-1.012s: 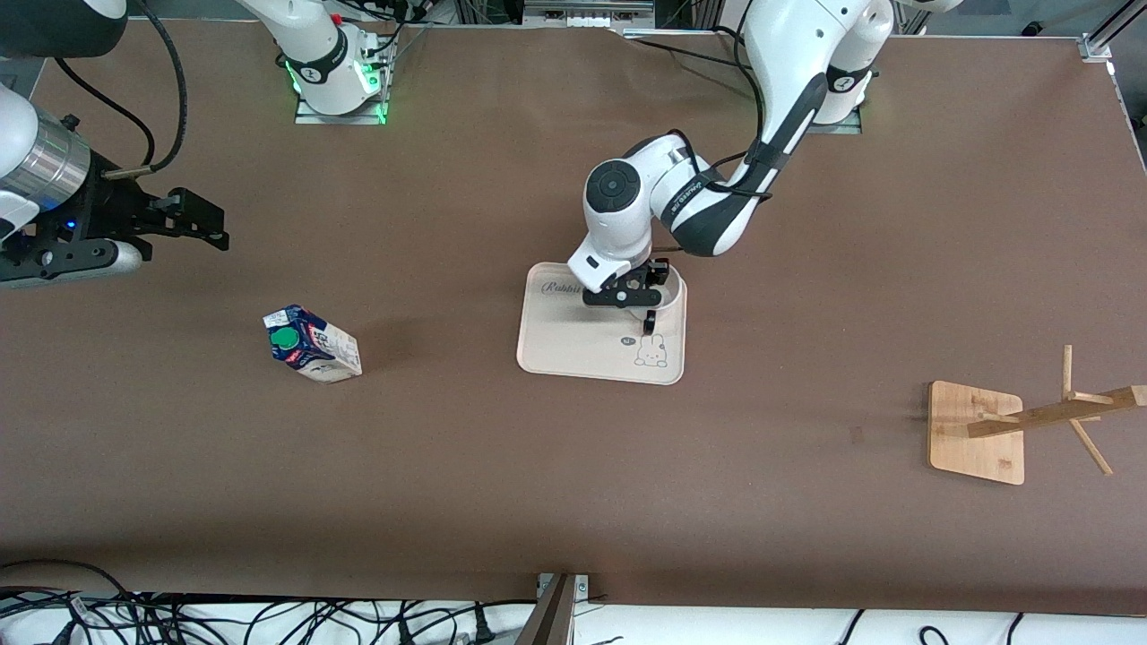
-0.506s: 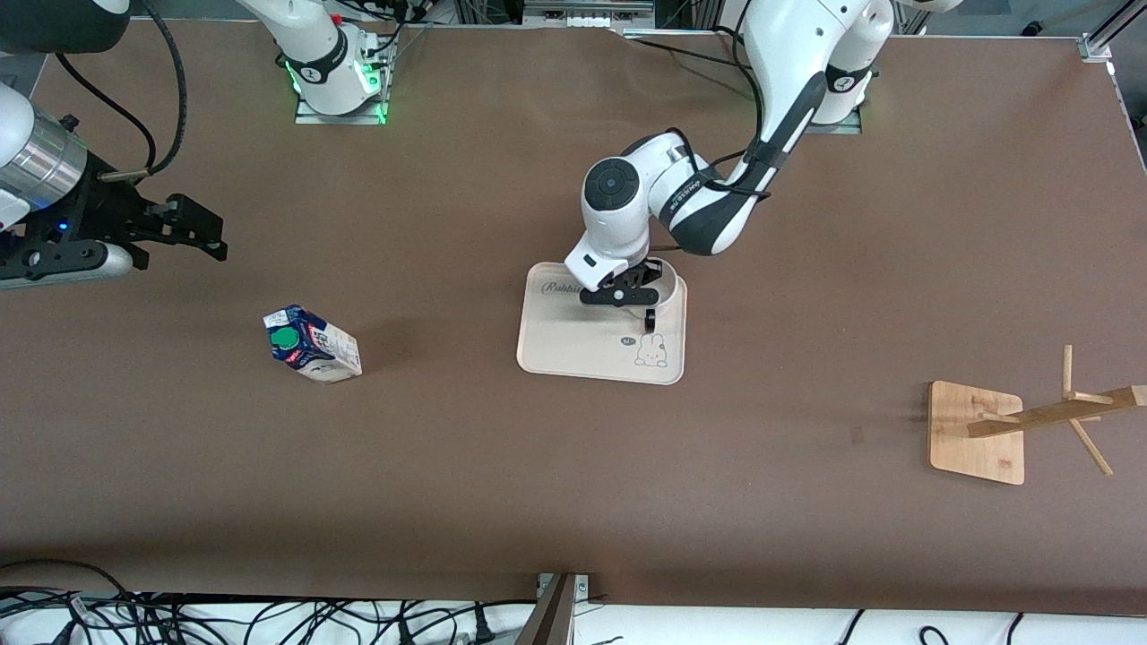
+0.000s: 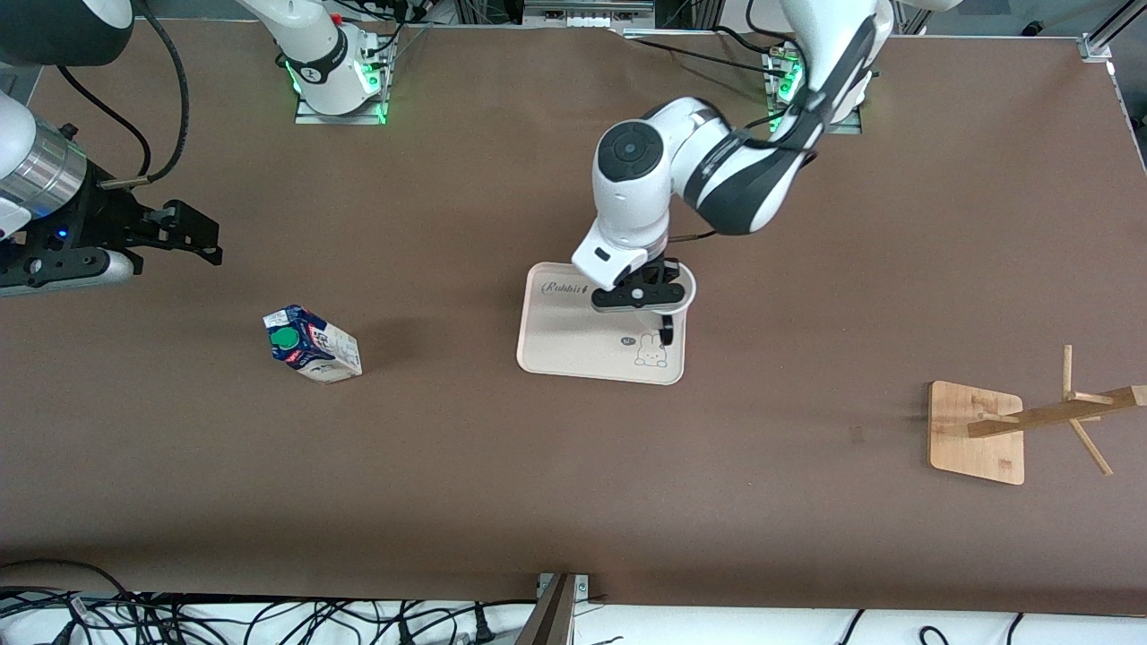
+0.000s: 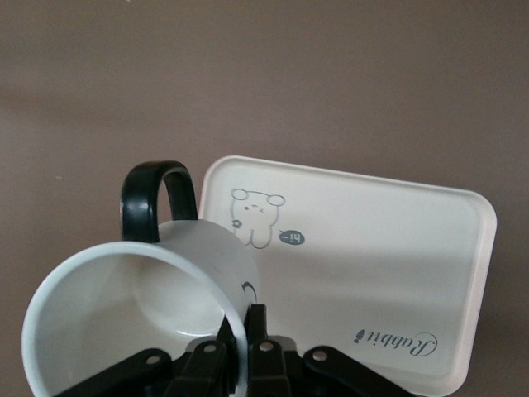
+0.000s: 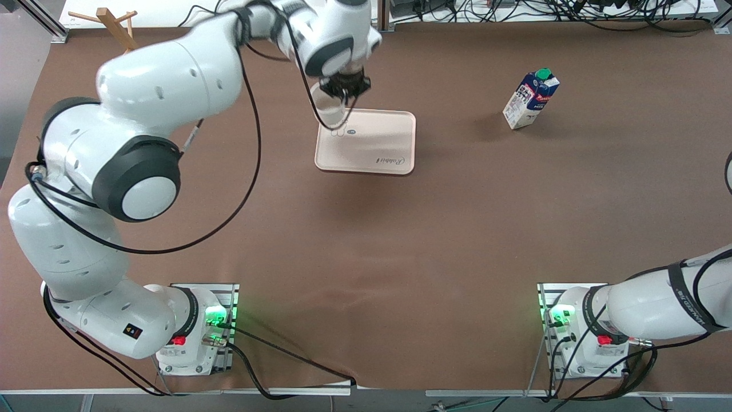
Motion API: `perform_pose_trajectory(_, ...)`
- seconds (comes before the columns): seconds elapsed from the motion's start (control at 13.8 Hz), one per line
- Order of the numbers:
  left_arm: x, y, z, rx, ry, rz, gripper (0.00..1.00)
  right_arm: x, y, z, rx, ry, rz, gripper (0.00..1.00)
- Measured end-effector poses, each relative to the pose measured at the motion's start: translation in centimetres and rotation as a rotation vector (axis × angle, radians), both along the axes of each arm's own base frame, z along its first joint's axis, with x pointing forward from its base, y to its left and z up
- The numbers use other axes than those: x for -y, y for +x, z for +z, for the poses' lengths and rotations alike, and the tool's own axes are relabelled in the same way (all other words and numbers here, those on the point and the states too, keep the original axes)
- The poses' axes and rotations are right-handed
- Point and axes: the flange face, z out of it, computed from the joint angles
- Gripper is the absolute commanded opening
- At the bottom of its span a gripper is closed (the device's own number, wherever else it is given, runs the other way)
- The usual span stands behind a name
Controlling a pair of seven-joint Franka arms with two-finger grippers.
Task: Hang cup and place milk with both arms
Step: 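Lift the white mug with the left gripper toward the wooden stand, then hang the mug handle on the stand peg with the left gripper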
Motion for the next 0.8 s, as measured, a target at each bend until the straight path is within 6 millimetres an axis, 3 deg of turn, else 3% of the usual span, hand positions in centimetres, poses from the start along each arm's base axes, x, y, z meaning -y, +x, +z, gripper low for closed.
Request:
perform_pose_trajectory(0.22,-7.8,5.2,7.9,0.010,0.014,0.052,0.00,0.1,0.1,-0.2,-0.001,-0.001,0.000,1.00)
perform_pose_trajectory(0.36,-14.9,8.6,10.8,0.026,0.010,0.029,0.00,0.1,0.1,-0.2,-0.001,-0.001,0.000,1.00)
perform_pose_trajectory(0.58,-26.4,12.0,11.8,0.000,-0.015,-0.036,0.00,0.1,0.1,-0.2,-0.001,-0.001,0.000,1.00)
perform_pose_trajectory(0.8,-36.2,13.5,11.7,-0.028,-0.039,-0.116,0.00,0.1,0.1,-0.2,-0.001,-0.001,0.000,1.00)
